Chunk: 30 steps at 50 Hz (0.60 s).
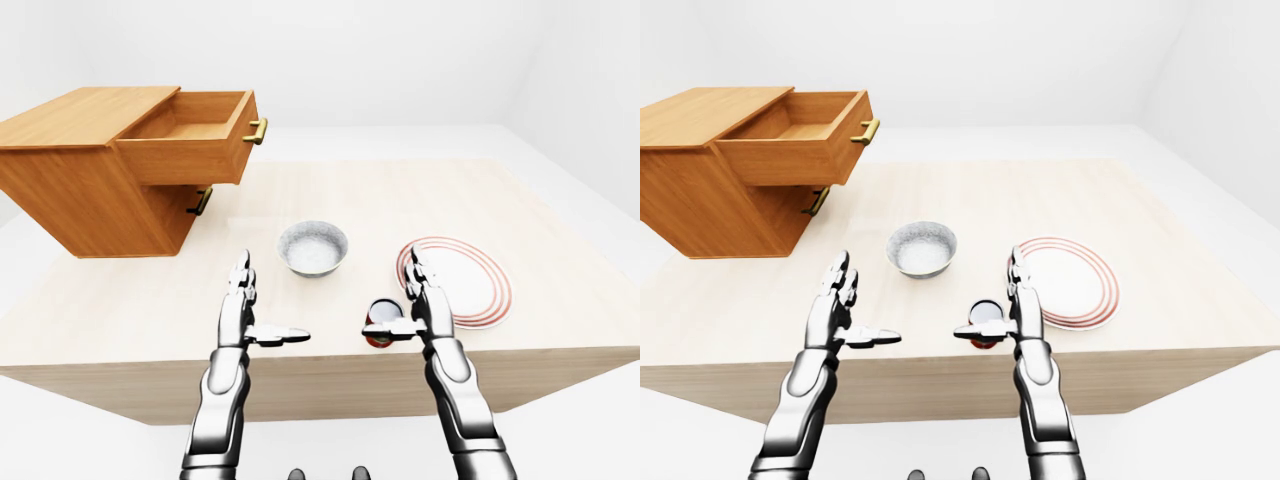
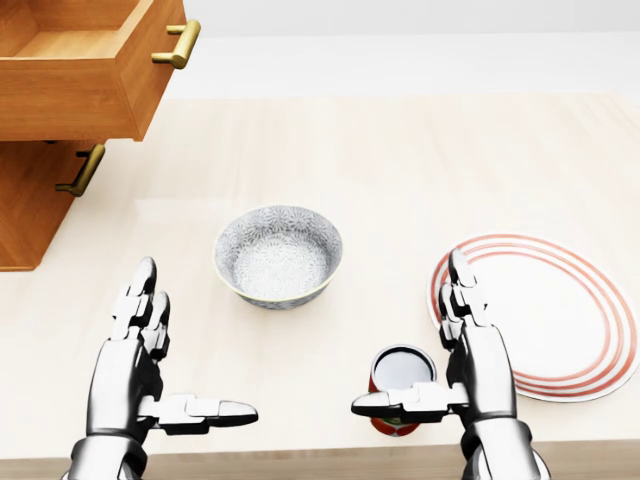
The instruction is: Put the bowl on top of the cabinet.
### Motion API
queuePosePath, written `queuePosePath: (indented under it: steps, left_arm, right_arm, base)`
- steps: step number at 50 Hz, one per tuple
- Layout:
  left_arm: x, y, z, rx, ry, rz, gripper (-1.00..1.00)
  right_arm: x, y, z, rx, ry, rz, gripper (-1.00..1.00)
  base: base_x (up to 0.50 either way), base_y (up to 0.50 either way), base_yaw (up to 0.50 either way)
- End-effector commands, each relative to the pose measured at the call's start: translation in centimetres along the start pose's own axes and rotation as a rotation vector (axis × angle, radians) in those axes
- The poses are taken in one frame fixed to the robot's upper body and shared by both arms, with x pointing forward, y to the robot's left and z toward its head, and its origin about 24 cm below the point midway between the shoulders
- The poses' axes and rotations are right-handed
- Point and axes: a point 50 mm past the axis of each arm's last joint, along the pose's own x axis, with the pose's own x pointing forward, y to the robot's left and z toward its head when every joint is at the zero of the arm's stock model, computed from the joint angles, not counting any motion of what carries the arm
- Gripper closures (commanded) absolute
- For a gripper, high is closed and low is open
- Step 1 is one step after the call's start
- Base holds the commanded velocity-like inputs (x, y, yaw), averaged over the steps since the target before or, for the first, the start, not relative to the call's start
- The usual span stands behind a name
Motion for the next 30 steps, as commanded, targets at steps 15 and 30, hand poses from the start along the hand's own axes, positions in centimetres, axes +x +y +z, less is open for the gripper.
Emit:
queuePosePath:
  steps: [15, 30]
  left_arm:
    - [-1.0, 0.6, 1.4, 0.006, -0.018, -0.021, -1.0]
    - [-1.4, 0.9, 2.7, 0.007, -0.062, -0.009, -1.0]
  right_arm:
    - [-0.1, -0.8, -0.2, 0.002, 0.03, -0.036, -1.0]
    - [0.5, -0.6, -0.6, -0.013, 0.051, -0.042, -1.0]
  base:
    - [0.0, 0.0, 0.0]
    - [0.0, 0.0, 0.0]
